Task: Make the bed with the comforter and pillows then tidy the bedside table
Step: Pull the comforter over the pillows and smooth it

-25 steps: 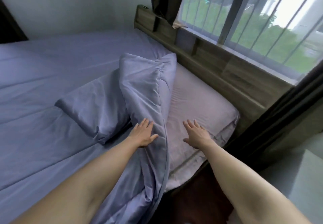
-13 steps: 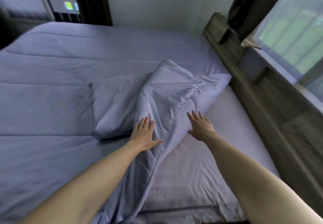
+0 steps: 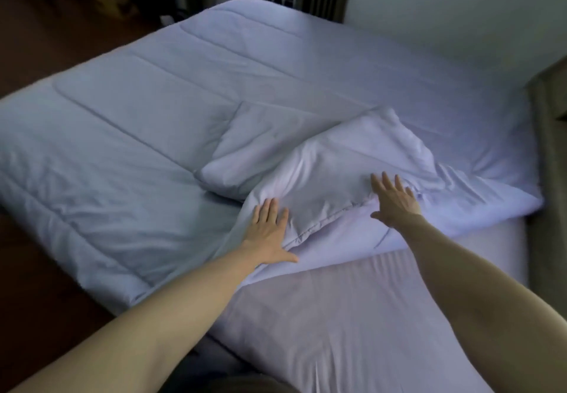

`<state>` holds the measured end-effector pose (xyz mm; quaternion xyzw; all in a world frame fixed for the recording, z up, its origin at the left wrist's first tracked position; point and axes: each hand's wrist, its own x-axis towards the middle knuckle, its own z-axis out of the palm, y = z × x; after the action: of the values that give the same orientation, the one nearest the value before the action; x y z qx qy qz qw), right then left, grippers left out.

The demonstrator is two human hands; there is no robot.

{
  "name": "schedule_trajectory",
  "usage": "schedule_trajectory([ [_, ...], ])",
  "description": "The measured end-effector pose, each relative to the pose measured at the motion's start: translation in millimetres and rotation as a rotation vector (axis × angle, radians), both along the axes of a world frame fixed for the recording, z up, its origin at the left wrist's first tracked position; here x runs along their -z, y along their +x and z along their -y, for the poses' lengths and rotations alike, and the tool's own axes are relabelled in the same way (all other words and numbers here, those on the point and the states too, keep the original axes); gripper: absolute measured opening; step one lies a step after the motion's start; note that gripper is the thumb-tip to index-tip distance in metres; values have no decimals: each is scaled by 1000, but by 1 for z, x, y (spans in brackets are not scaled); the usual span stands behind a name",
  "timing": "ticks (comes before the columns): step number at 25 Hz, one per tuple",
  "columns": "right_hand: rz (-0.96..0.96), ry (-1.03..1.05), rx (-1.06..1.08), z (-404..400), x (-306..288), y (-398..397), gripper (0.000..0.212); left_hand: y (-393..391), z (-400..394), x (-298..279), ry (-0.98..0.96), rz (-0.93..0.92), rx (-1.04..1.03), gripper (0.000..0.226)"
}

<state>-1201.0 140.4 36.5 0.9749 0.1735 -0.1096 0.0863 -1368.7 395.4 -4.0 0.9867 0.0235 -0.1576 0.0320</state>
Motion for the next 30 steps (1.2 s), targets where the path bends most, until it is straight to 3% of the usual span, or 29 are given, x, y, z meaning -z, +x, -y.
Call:
schedule_trajectory([
  [4, -9, 3, -56, 0, 14, 24, 93, -6, 10, 10, 77, 29, -33, 127],
  [8, -17, 7, -85, -4, 21, 35, 68, -12, 12, 14, 158, 84, -51, 103],
  [17, 32, -39, -4, 16, 5, 13, 61, -12, 9, 25, 71, 133, 24, 79],
  [22, 95, -101, 117, 51, -13, -39, 56, -18, 19, 24, -60, 83, 222, 70],
  [30, 120, -125, 485, 74, -50, -205, 45, -64, 12, 4, -359, -67, 566, 60],
])
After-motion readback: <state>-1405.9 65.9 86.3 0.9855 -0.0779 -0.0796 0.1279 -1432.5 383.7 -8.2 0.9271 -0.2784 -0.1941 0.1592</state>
